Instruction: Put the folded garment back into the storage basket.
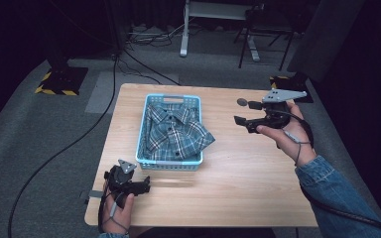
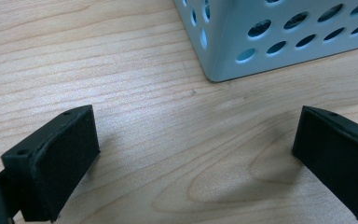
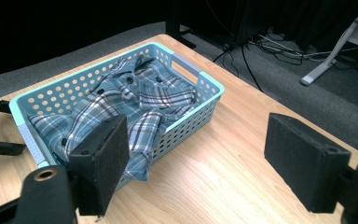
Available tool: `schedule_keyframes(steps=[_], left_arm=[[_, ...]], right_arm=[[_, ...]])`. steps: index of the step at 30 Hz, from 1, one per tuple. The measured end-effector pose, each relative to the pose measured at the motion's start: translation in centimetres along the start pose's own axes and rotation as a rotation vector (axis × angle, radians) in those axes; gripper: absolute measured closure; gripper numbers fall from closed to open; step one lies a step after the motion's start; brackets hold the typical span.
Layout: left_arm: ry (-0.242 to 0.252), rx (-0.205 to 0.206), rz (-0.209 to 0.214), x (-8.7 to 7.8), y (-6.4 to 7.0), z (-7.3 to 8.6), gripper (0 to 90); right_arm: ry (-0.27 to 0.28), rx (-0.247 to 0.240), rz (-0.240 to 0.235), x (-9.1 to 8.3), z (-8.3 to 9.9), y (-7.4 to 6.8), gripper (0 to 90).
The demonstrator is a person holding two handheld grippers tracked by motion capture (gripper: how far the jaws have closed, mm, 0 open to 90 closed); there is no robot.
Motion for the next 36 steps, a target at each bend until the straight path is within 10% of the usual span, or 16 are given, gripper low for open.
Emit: schedule_keyframes(steps=[36], left_arm=[[0.000,-0.001,0.000,0.0,0.0,0.0,0.1]], right_arm=[[-0.006,0.013,0.055,-4.7,4.2,2.8,18.6]])
Point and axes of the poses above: each handheld gripper's, and its own axes: x roughly forward along the jaws, z roughly out of its underside, y roughly to its right, the point moved 10 cm from there along x, roughly forward along the jaws, and after that the axes turned 10 degrees about -z, right-handed, at the moved point
